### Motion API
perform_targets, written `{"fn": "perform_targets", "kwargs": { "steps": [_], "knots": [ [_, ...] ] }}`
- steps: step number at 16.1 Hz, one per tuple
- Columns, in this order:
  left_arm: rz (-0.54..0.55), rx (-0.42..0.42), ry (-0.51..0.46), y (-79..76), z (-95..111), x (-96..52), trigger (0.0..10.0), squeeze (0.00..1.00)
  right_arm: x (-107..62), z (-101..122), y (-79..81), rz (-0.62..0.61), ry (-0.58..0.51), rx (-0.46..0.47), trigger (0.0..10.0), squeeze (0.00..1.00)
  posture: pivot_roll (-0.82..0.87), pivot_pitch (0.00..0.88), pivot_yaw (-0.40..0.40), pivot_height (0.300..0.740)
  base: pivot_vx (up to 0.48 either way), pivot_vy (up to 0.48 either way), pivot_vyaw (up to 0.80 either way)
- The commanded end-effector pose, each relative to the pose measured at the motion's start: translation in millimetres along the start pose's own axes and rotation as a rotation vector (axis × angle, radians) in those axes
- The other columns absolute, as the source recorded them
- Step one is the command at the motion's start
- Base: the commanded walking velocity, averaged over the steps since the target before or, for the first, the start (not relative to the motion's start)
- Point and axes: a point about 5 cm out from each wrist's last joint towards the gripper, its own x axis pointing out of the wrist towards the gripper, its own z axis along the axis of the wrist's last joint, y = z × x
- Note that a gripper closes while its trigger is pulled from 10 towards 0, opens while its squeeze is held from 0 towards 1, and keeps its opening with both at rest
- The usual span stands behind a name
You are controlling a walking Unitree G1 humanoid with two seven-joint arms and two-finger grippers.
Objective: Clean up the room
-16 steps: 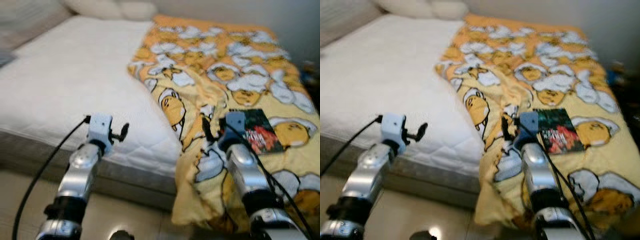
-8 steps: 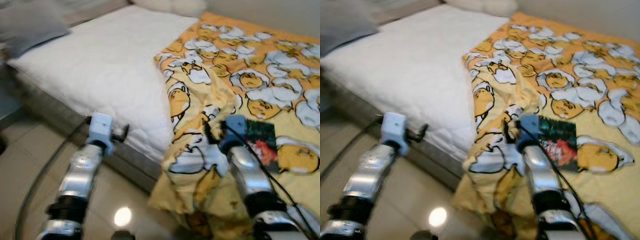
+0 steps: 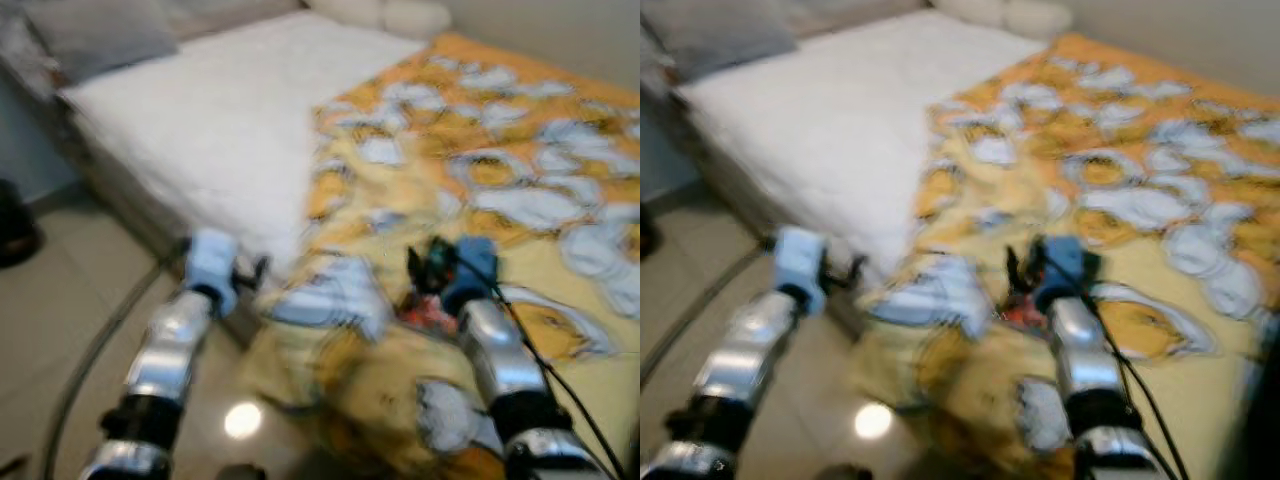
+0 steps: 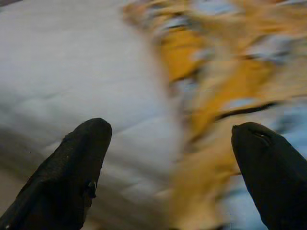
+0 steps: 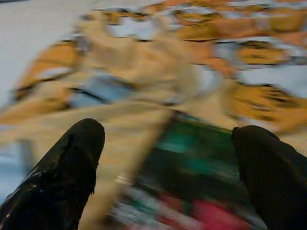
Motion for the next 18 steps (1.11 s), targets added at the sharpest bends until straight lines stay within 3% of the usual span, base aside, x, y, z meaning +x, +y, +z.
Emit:
{"fn": "perform_targets", "kwargs": {
  "steps": [1, 2, 3, 9, 13, 14, 15, 18],
  "knots": [
    [0.022, 0.024, 0.000, 10.4, 0.8, -2.8, 10.0, 0.01, 0.7, -0.2, 5.7, 0.026, 0.006, 0.037, 10.0, 0.00, 0.02, 0.000, -0.016, 0.740, 0.000, 0.000, 0.00],
    [0.012, 0.028, 0.003, 10.0, 0.3, -3.0, 10.0, 0.01, 0.6, -0.2, 5.9, 0.028, 0.005, 0.037, 10.0, 0.09, 0.02, 0.000, -0.016, 0.740, 0.000, 0.000, 0.00],
    [-0.014, 0.035, 0.008, 8.1, -0.7, -3.7, 10.0, 0.01, 0.1, -1.7, 4.4, 0.023, 0.014, 0.032, 10.0, 1.00, 0.02, 0.000, -0.016, 0.740, 0.000, 0.000, 0.00],
    [-0.298, 0.124, 0.048, -12.9, -6.5, -12.4, 10.0, 0.02, 2.3, -12.8, -12.1, -0.046, 0.145, 0.123, 10.0, 1.00, 0.02, 0.000, -0.016, 0.740, 0.000, 0.000, 0.00],
    [-0.528, 0.157, 0.103, -22.8, -10.2, -24.3, 10.0, 0.02, 8.8, -16.6, -20.1, -0.087, 0.214, 0.339, 10.0, 1.00, 0.03, 0.000, -0.015, 0.740, 0.000, 0.000, 0.00],
    [-0.588, 0.160, 0.116, -24.9, -10.3, -27.3, 10.0, 0.01, 9.9, -18.9, -21.5, -0.092, 0.232, 0.389, 10.0, 0.45, 0.04, 0.000, -0.010, 0.740, 0.000, 0.000, 0.00],
    [-0.623, 0.168, 0.125, -25.2, -10.2, -29.4, 10.0, 0.02, 10.7, -20.5, -22.9, -0.100, 0.242, 0.432, 10.0, 0.00, 0.04, 0.000, -0.003, 0.740, 0.000, 0.000, 0.00],
    [-0.648, 0.175, 0.148, -23.7, -11.0, -33.7, 10.0, 0.02, 8.7, -30.0, -24.5, -0.099, 0.303, 0.518, 10.0, 0.00, 0.04, 0.000, 0.009, 0.740, 0.000, 0.000, 0.00]
  ]
}}
